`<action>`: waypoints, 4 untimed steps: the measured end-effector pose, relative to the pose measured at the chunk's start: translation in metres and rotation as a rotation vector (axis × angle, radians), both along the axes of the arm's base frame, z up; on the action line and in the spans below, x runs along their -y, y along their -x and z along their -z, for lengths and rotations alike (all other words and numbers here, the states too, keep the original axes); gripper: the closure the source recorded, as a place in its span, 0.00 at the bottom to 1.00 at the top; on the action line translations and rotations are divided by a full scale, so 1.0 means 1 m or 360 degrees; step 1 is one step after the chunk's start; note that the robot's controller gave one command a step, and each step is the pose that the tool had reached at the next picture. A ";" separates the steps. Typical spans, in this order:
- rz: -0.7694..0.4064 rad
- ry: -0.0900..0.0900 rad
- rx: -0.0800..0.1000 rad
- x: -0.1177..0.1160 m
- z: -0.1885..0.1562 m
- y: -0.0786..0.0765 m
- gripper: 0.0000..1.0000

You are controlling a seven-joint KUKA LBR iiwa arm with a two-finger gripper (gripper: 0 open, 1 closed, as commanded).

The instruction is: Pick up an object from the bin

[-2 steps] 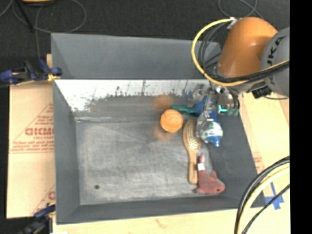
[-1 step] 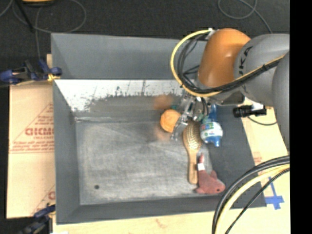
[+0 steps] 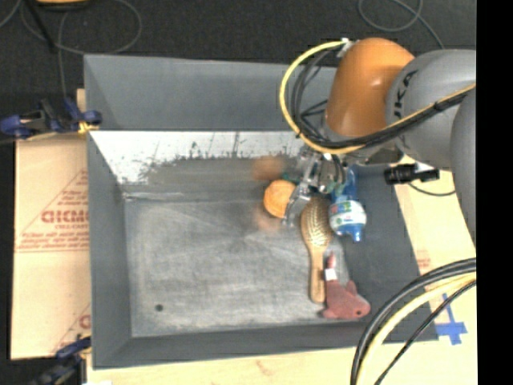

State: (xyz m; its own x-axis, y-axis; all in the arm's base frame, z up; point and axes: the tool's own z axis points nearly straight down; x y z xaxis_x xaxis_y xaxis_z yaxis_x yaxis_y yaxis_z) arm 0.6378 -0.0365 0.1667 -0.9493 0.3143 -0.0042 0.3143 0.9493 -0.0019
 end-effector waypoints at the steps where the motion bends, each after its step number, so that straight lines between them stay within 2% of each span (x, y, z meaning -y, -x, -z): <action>1: -0.0132 0.0002 0.0020 0.000 0.040 -0.006 0.00; 2: -0.0548 0.0000 0.0010 0.017 0.085 -0.005 1.00; 4: -0.0550 0.0001 0.0010 0.017 0.085 -0.005 1.00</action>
Offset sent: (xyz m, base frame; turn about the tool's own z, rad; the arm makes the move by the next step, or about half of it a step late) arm -0.0003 -0.0157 -0.0954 -0.3447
